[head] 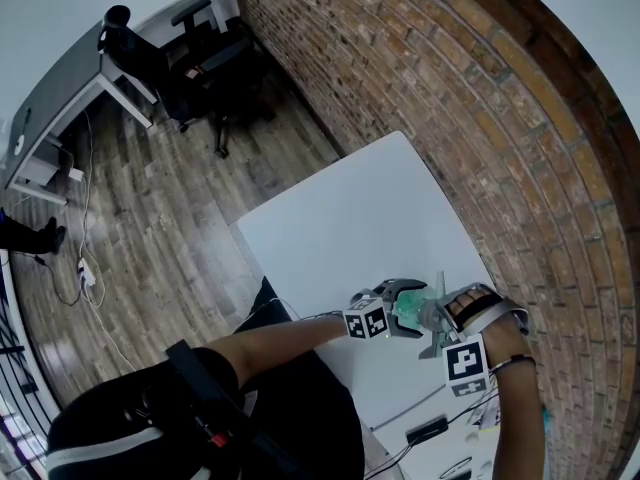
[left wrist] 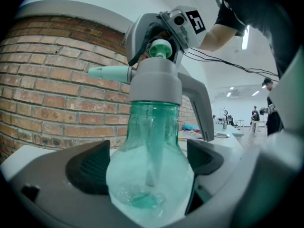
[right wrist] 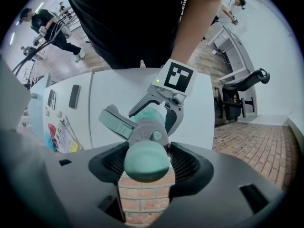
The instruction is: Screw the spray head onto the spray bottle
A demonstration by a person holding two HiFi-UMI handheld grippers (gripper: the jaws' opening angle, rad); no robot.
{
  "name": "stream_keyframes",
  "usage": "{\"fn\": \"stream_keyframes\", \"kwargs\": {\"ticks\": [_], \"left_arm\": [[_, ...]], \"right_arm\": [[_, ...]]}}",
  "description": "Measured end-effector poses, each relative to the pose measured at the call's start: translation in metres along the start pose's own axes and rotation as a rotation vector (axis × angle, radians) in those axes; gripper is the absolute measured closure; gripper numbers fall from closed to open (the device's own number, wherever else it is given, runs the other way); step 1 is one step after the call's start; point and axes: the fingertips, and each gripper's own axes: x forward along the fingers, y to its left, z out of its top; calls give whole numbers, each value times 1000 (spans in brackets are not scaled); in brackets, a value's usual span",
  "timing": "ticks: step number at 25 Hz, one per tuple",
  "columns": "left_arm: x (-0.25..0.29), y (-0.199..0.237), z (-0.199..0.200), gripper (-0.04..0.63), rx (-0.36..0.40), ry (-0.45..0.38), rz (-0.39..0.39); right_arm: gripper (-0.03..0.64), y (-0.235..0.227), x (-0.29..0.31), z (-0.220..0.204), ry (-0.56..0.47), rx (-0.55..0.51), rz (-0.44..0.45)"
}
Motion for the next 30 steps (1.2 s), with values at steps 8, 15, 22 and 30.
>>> {"fn": "stream_keyframes", "kwargs": {"ticks": [8,15,22,30], "left_arm": [[1,0,-1,107,0,-1,3],[2,-1,0,107,11,1,0],[1,0,0,107,6,-5,5],[1,-1,-1,107,6,-6,2]], "right_arm": [[344,0,0,0,-32,98,17],[344,0,0,-2,-42,235,65],[344,0,0,-2,-47,306,90],[345,2,-2,0,-119,530,131]]}}
